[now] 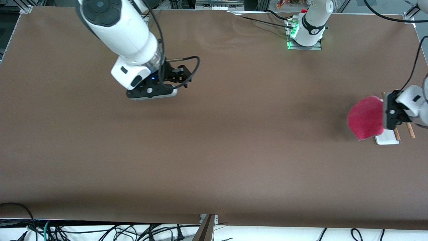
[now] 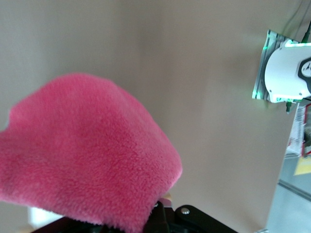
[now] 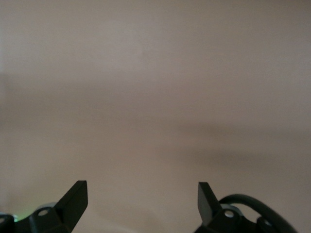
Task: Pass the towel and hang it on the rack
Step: 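Carry the towel to the rack with the left gripper while the right gripper retracts, then lower the towel over the rack rods and open the left gripper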
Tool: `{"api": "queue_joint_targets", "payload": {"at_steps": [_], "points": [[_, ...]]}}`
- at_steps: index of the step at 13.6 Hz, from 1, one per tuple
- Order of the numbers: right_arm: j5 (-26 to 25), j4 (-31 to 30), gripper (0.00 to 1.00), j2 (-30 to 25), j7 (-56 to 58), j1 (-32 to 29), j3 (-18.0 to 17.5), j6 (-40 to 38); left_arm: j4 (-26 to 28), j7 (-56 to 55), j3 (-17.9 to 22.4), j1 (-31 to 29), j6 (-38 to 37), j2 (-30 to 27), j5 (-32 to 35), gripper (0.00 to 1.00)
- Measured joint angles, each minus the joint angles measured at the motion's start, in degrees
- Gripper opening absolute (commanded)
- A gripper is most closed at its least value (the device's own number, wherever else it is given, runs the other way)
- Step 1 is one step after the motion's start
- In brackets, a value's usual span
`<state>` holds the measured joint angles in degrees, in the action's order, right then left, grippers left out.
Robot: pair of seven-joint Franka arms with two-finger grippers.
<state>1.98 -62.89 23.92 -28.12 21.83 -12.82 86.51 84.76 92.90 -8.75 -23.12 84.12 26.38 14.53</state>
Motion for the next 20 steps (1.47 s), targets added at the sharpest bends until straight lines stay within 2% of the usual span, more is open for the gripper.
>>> {"api": "queue_joint_targets", "payload": {"at_steps": [4,10,12,17,18,19,20], "points": [[0.01,-2.87,1.0,-4.13,13.65,-0.04,8.1,-3.49,-0.27,0.17,-0.04,-8.53,4.47,3.71,5.95,0.0],[0.06,-16.94,1.0,-13.4,31.0,-0.23,19.42,-2.04,-0.41,0.18,-0.06,-12.16,10.61,6.64,8.33,0.0],[-0.1,-21.1,1.0,-15.66,34.18,-0.79,21.31,-0.47,-0.42,0.18,0.32,-12.69,12.83,7.41,8.59,0.0],[-2.33,-25.21,1.0,-17.54,38.55,-5.95,21.42,1.68,-0.48,0.18,0.48,-13.04,15.23,8.7,8.66,0.0],[-3.0,-25.72,1.0,-17.92,38.7,-6.26,21.42,1.91,-0.48,0.18,0.49,-13.04,15.68,8.89,8.67,0.28],[-3.7,-25.96,1.0,-18.26,38.71,-6.3,21.37,2.04,-0.49,0.18,0.5,-13.04,15.9,9.17,8.67,0.78],[-4.22,-26.14,1.0,-18.65,38.71,-6.3,21.14,2.08,-0.5,0.18,0.59,-13.04,16.06,9.52,8.67,1.0]]}}
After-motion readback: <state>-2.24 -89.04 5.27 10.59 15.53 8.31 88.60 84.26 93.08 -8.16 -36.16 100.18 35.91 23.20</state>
